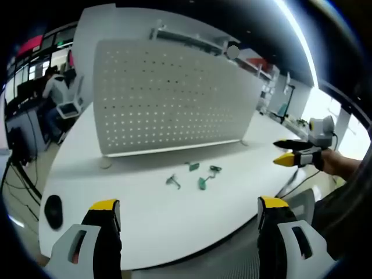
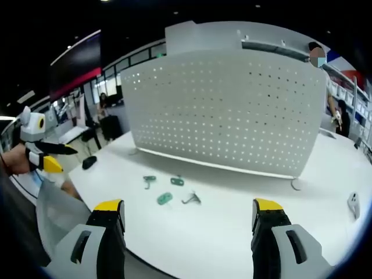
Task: Insert the hook assembly into the mounting plate slot until the hook locks in place.
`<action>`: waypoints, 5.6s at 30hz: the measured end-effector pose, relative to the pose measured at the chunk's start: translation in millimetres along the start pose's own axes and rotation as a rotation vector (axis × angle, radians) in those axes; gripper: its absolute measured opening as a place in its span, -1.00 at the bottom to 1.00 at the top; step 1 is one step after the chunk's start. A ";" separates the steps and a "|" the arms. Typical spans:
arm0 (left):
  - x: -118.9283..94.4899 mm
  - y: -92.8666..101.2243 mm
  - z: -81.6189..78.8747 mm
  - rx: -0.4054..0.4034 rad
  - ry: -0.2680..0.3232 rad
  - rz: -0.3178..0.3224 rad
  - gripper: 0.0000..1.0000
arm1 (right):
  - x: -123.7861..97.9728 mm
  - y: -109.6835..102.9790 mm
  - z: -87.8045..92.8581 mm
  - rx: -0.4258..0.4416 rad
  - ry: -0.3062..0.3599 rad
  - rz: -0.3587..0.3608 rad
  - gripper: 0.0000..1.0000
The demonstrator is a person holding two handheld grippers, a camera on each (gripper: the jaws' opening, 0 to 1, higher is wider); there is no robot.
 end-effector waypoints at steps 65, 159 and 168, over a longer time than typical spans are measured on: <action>8.3 -8.6 7.5 -0.020 -0.039 0.003 0.99 | 58.2 -44.1 -14.0 -0.218 -0.106 -0.219 0.28; 12.2 -31.2 18.8 -0.114 -0.068 -0.018 0.93 | 268.4 -135.1 12.9 -0.853 -0.480 -0.503 -1.00; 10.7 -33.3 18.0 -0.113 -0.060 -0.025 0.95 | 267.7 -134.8 7.9 -0.835 -0.460 -0.491 -1.00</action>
Point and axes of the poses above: the point that each gripper's makers call its tool centre point, and the gripper's own axes: x roughly forward along the fingers, y roughly to its right, z roughly out of its underside, the point moved 1 cm from there along -x, roughly backward along the fingers, and after that the axes turned 9 degrees about -y, right-handed, at the moved point
